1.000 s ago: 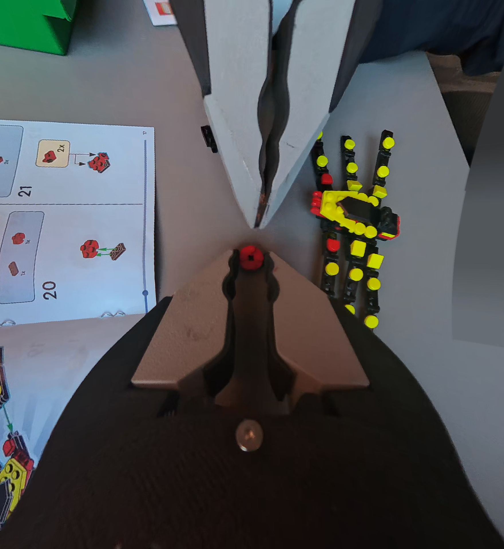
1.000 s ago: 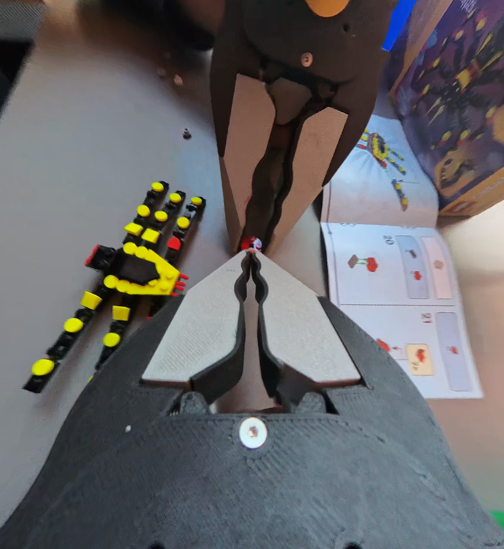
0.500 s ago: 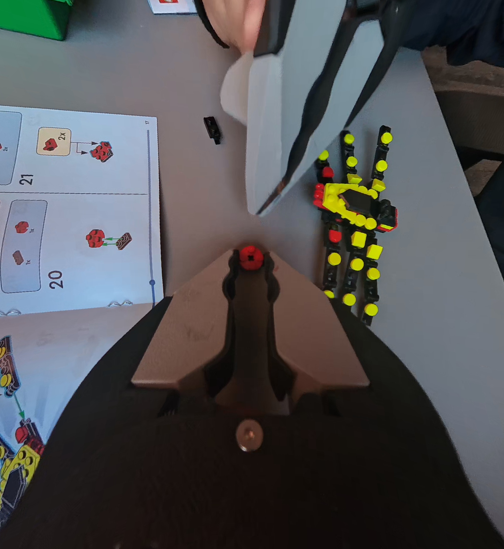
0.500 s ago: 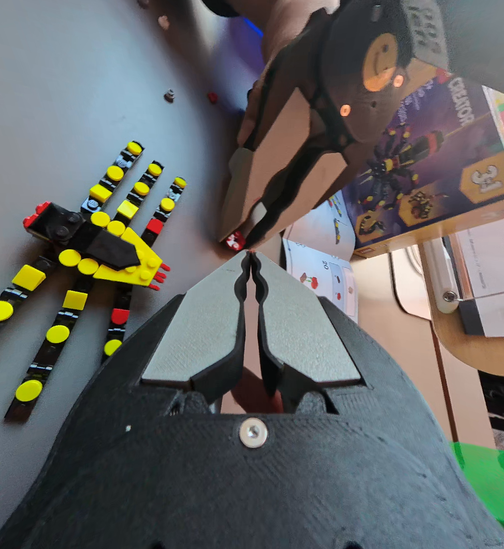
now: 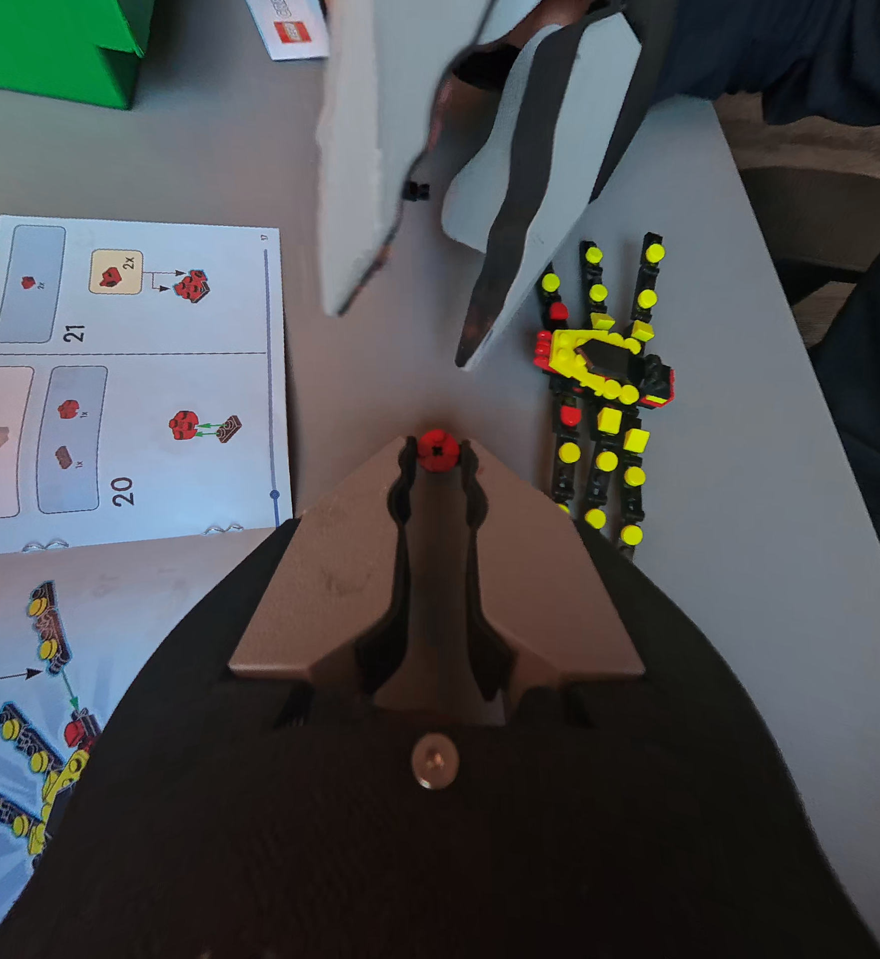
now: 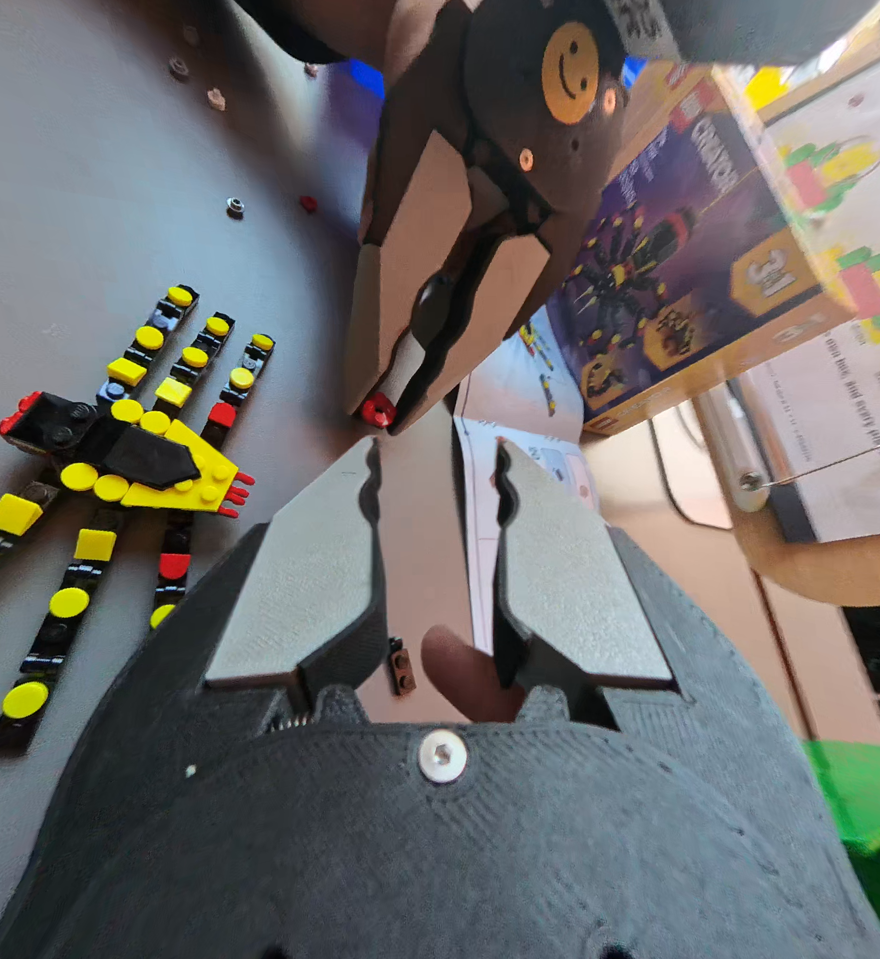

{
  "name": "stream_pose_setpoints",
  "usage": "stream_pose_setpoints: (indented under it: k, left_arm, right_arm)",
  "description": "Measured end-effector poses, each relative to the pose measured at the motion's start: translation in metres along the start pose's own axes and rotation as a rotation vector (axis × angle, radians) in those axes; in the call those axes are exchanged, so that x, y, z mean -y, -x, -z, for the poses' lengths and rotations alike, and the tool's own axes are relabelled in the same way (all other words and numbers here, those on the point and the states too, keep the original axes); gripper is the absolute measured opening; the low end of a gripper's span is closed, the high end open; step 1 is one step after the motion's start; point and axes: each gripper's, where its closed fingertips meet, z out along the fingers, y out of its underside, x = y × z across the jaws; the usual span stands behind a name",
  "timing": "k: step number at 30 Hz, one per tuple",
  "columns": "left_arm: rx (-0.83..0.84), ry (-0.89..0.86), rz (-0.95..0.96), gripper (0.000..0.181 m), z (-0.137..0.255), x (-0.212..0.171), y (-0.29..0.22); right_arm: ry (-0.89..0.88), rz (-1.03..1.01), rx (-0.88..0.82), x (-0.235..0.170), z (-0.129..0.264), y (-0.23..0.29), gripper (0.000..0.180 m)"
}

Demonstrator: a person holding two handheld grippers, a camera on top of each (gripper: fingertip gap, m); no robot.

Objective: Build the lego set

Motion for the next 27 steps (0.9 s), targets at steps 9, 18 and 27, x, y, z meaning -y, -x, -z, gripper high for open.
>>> stream_pose_setpoints:
  k: [9,18,27]
  left_arm:
    - [-0.138,-0.094,0.058,0.014,0.020,0.014,-0.013]
    - [-0.296,-0.117,-0.017,0.013,0.056,0.047,-0.054]
    - [-0.418,0.032,-0.302,0.014,0.114,0.089,-0.105]
  right_arm:
    - [0.031,0.263,-0.083,0.020,-0.006,0.018,0.042]
    - [-0.077,0.358,-0.264,0.066,0.015,0.006,0.037]
    - [-0.209,0.366,-0.390,0.125,0.063,-0.004,0.036]
